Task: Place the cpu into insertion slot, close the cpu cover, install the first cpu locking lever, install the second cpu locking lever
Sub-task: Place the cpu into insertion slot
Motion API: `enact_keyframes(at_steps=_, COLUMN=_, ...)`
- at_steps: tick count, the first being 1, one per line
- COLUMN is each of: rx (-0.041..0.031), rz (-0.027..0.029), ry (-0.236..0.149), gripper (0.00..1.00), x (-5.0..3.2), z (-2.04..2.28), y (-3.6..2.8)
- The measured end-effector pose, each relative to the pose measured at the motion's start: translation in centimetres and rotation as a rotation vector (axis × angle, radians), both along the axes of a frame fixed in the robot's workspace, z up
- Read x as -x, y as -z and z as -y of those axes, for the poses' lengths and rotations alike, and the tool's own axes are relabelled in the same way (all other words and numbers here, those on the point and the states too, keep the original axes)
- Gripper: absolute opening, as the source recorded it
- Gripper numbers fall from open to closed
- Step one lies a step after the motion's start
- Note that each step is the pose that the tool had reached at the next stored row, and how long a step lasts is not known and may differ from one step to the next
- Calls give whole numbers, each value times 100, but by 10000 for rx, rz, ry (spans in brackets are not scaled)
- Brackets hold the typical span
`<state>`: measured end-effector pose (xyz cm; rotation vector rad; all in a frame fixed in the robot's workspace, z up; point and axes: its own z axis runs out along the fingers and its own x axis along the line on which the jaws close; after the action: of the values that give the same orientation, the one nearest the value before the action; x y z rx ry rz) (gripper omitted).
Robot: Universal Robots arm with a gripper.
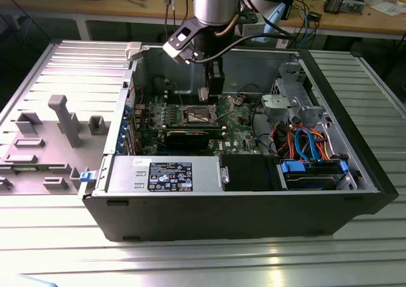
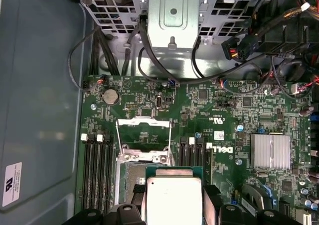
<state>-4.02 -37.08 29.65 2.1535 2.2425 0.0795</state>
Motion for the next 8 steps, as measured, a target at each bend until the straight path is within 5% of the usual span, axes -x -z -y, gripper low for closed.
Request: enact_keyframes(at_steps=8, rx=-2, rz=-30, ry=97, gripper=54, x=5, z=-19, y=52)
